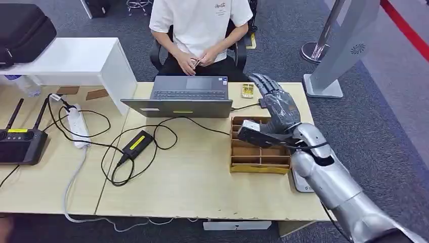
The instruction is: Pass the card to the sensor for recognition and then transmit it.
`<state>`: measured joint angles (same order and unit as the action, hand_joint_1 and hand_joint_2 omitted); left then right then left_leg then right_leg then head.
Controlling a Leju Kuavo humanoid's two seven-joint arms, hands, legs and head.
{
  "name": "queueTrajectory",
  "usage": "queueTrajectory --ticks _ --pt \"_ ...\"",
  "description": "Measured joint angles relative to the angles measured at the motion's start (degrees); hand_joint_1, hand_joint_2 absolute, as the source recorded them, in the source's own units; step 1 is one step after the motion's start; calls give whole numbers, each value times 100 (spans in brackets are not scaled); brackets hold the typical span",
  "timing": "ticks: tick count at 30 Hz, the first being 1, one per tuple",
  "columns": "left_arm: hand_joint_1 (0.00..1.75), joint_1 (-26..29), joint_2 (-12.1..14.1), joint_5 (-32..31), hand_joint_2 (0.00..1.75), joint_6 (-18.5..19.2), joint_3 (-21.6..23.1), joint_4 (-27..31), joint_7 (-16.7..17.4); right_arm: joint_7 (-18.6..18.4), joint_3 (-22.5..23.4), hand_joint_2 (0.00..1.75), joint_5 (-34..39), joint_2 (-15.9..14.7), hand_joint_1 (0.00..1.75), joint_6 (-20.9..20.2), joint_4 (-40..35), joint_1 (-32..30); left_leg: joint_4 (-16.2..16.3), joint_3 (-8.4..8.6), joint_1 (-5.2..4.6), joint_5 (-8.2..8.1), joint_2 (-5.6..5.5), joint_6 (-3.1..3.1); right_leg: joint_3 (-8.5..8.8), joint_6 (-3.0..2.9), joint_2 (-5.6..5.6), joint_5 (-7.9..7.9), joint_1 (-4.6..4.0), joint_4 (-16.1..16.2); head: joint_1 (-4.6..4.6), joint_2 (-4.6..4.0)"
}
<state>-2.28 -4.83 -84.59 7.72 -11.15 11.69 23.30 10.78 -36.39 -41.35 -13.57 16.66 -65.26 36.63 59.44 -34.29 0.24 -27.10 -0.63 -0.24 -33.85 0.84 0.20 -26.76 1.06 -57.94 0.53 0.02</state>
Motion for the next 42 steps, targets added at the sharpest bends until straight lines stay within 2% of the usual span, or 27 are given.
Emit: queueTrajectory --ticks 11,15,21,26,34,39,42 --pt "0 10 0 31 175 0 -221 0 74 87 306 175 -166 -667 0 252 -1579 -1261 -1 1 1 0 -3 0 0 2 -5 -4 -1 0 0 0" --pt "0 12 -2 22 175 -7 -251 0 83 79 413 175 -370 -776 0 352 -1976 -1720 -1 -2 1 -1 -3 0 -1 2 -6 -6 -1 0 0 0" --pt "0 10 -15 -8 175 -11 -306 0 114 87 450 175 -544 -798 0 564 -2193 -2325 -2 -2 1 -3 -3 3 0 1 -6 -7 -1 0 0 0" --pt "0 4 -26 -68 175 -9 -337 0 135 28 391 175 -747 -643 0 721 -2088 -2654 -4 -2 1 -3 -1 3 -1 1 -4 -7 -1 -1 0 0" --pt "0 -1 -48 -120 175 2 -339 0 142 -175 275 175 -1126 -195 0 1014 -1432 -2703 -4 -2 2 -2 -1 3 0 1 -3 -7 -1 -1 0 0" --pt "0 -9 -50 -133 175 20 -339 0 151 -515 214 175 -1811 148 0 1527 -808 -2617 -4 -2 2 -2 -1 3 0 1 -4 -7 -1 -1 0 0" --pt "0 -11 -57 -133 175 22 -339 0 151 -581 195 175 -1923 315 0 1644 -501 -2554 -4 -2 2 -2 -1 3 0 1 -4 -7 -1 -1 -2 0"
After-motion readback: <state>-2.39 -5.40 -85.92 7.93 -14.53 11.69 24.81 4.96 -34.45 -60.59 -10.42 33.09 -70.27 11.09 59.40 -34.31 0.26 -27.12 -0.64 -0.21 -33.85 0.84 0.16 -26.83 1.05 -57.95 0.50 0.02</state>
